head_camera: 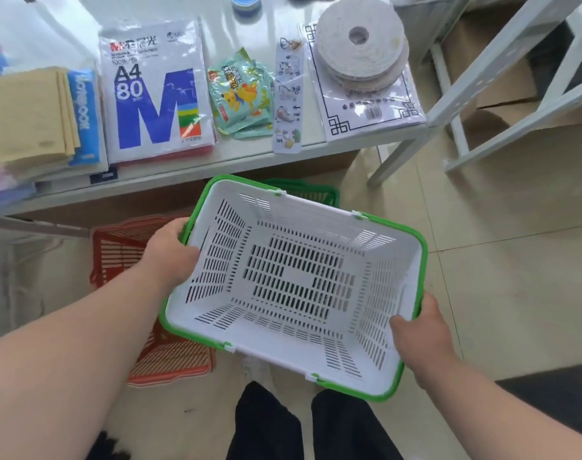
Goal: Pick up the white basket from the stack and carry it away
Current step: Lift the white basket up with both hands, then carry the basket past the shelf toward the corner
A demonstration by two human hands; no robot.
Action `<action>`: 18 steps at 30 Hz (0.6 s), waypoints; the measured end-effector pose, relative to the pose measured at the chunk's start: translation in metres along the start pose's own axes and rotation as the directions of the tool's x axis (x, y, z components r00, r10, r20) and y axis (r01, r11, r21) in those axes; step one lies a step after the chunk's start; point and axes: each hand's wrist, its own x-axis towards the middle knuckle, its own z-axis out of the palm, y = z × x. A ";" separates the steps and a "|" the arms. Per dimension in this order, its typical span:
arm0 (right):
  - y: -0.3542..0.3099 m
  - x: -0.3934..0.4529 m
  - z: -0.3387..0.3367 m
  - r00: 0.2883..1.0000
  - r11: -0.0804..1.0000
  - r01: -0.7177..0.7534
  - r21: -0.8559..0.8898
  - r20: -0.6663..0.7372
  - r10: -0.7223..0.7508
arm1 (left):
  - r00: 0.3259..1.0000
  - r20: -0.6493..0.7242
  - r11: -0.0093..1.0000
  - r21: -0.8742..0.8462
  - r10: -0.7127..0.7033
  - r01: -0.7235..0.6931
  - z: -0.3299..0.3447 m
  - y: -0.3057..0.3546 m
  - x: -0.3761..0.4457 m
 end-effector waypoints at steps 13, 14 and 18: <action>0.010 -0.011 0.034 0.976 0.997 0.069 0.044 -0.211 -0.058 | 0.980 0.155 0.955 0.250 0.122 -0.158 0.013 -0.004 0.053; 0.012 -0.009 0.032 0.969 0.998 0.056 0.037 -0.243 -0.046 | 0.976 0.176 0.953 0.253 0.127 -0.169 0.019 -0.001 0.054; 0.026 0.003 0.008 0.944 0.999 0.040 -0.027 -0.328 -0.046 | 0.952 0.258 0.953 0.206 0.167 -0.223 0.051 0.010 0.048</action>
